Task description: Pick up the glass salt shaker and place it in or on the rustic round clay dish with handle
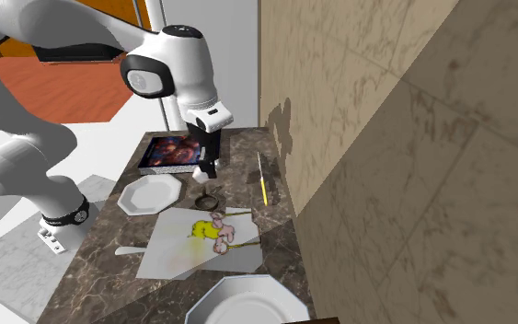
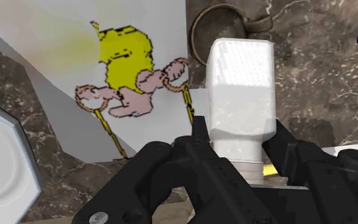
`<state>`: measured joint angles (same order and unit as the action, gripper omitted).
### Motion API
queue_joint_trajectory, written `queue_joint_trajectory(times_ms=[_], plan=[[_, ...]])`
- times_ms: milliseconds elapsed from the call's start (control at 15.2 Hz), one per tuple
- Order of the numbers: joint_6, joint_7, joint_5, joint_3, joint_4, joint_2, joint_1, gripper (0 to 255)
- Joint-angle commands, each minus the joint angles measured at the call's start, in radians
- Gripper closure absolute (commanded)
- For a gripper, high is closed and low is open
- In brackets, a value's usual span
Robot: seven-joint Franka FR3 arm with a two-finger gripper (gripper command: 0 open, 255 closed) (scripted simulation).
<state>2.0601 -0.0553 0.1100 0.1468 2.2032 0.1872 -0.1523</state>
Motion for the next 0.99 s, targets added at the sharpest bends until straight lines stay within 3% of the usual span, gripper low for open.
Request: queue_joint_trajectory(times_ms=[0,66,924], plan=[[0.001,0.019,0.014,0.013,0.07,0.071,-0.014,255],[-0.002,0.031,0.025,0.022,0.121,0.126,-0.024,255],[0.184,0.022,0.03,0.032,0.235,0.054,-0.027,255]])
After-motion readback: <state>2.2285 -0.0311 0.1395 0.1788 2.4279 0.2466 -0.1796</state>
